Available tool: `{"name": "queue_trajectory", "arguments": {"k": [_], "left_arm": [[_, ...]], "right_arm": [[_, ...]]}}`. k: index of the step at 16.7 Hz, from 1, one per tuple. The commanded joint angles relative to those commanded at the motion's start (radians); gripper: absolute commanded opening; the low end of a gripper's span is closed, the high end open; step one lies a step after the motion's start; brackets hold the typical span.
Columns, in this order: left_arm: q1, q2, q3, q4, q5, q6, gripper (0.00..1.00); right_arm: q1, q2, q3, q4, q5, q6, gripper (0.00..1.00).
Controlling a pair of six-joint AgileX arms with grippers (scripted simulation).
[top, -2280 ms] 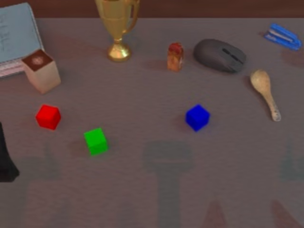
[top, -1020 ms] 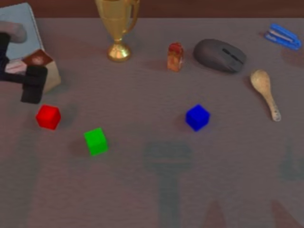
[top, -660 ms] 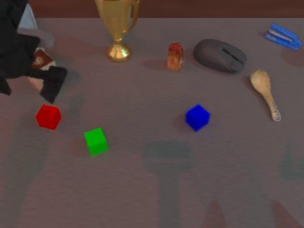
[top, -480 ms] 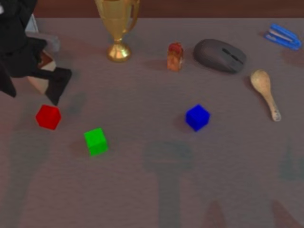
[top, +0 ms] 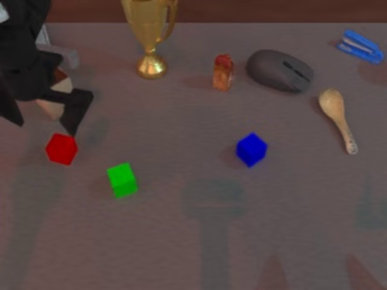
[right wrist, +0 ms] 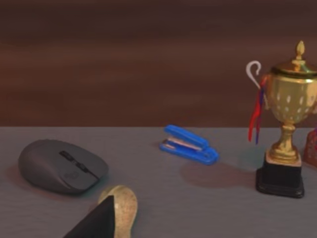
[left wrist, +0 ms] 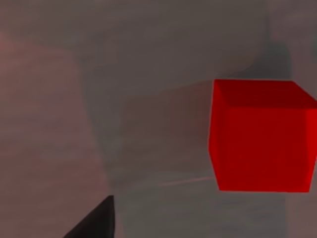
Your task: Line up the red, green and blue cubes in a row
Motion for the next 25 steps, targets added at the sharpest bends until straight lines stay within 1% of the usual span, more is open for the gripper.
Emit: {"name": "queue_trajectory", "arguments": {"k": [2, 7, 9, 12, 25], "left_arm": [[-0.002, 0.02, -0.038, 0.057, 0.0, 0.002, 1.0], [-0.002, 0.095, -0.156, 0.259, 0.001, 0.002, 1.0], [-0.002, 0.11, -0.176, 0.288, 0.001, 0.002, 1.0], [-0.002, 0.111, -0.177, 0.288, 0.001, 0.002, 1.0], [-0.002, 0.111, -0.177, 0.288, 0.001, 0.002, 0.02]], "right_arm": [[0.0, 0.0, 0.0, 0.0, 0.0, 0.0, 1.0], [0.0, 0.0, 0.0, 0.0, 0.0, 0.0, 1.0], [0.0, 0.0, 0.0, 0.0, 0.0, 0.0, 1.0], [0.0, 0.0, 0.0, 0.0, 0.0, 0.0, 1.0], [0.0, 0.0, 0.0, 0.0, 0.0, 0.0, 1.0]]}}
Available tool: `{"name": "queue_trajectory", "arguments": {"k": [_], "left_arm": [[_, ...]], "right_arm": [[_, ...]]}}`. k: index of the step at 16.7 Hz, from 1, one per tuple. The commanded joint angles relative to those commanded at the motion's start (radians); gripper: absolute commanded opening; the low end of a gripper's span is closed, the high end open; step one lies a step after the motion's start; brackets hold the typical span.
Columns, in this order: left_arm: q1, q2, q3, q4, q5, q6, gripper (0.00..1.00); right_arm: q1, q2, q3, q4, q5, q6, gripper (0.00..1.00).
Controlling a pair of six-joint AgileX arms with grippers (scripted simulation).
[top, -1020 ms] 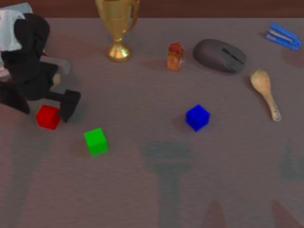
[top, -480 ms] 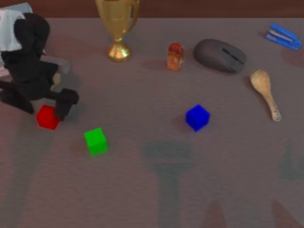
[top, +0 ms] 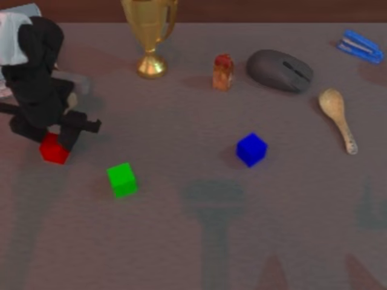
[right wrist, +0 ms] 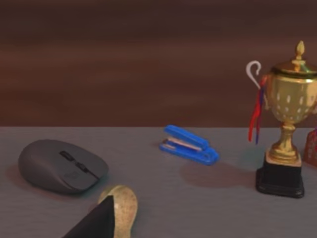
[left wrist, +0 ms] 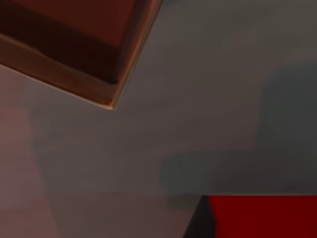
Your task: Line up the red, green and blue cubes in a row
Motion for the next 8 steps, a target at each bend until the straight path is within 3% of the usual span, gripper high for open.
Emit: {"name": "queue_trajectory", "arguments": {"k": [8], "left_arm": [[0.0, 0.0, 0.0, 0.0, 0.0, 0.0, 0.0]], "right_arm": [[0.0, 0.0, 0.0, 0.0, 0.0, 0.0, 1.0]]}}
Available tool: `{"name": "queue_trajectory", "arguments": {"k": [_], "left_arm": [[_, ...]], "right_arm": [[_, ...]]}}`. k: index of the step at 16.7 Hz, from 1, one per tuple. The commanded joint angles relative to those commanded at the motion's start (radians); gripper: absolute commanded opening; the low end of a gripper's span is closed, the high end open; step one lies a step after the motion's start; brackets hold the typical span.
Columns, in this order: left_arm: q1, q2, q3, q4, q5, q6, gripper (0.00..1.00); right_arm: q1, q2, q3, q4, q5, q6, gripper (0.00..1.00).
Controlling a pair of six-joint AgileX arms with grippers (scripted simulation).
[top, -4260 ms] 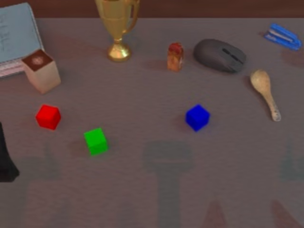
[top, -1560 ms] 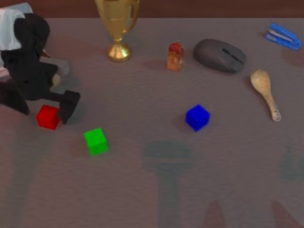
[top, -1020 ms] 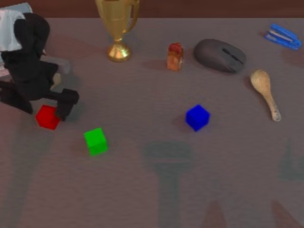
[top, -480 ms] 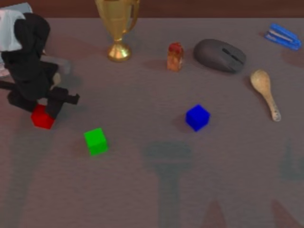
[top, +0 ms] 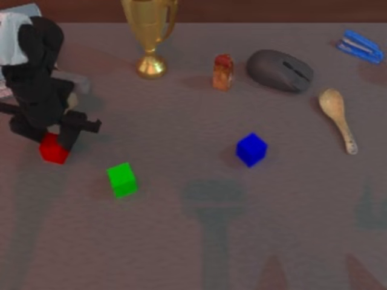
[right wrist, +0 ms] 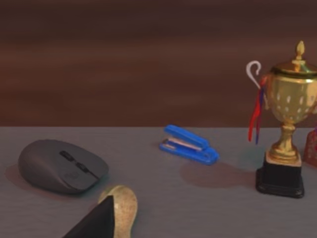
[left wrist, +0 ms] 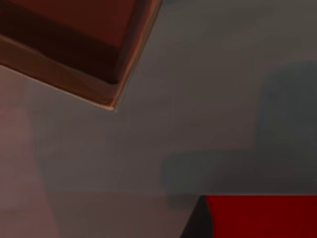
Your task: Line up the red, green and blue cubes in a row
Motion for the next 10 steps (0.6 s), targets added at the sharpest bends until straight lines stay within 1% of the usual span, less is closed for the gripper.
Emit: {"name": "queue_trajectory", "arguments": {"k": [3, 8, 10], "left_arm": [[0.001, -0.041, 0.038, -0.017, 0.001, 0.003, 0.0], [0.015, -0.095, 0.148, -0.194, 0.0, 0.0, 0.0], [0.019, -0.115, 0.179, -0.237, 0.0, -0.001, 0.0]], "right_arm": [[0.0, 0.0, 0.0, 0.0, 0.0, 0.0, 1.0], [0.0, 0.0, 0.0, 0.0, 0.0, 0.0, 1.0], [0.0, 0.0, 0.0, 0.0, 0.0, 0.0, 1.0]]}}
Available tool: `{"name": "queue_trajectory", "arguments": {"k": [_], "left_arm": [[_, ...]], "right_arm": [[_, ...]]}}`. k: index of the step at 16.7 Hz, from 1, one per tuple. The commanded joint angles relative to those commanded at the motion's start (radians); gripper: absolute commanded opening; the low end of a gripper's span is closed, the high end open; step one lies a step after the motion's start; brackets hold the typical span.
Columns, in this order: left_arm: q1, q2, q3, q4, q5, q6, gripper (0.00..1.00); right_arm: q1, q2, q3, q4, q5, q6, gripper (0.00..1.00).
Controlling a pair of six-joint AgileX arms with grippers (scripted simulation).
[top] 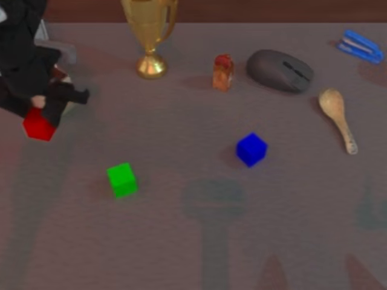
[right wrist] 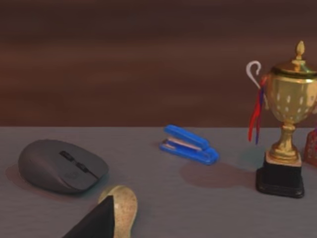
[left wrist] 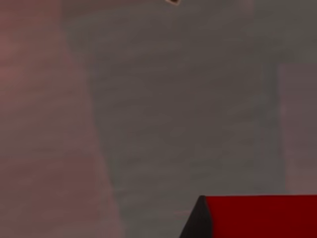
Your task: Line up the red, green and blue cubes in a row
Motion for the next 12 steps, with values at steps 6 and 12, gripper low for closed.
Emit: {"name": "queue_trajectory", "arguments": {"k": [6, 12], "left_arm": [[-0.018, -0.003, -0.001, -0.004, -0.001, -0.012, 0.0], [-0.214, -0.074, -0.077, -0.007, -0.01, -0.3, 0.0]], "right_arm": [[0.0, 0.0, 0.0, 0.0, 0.0, 0.0, 1.0], [0.0, 0.0, 0.0, 0.0, 0.0, 0.0, 1.0]]}}
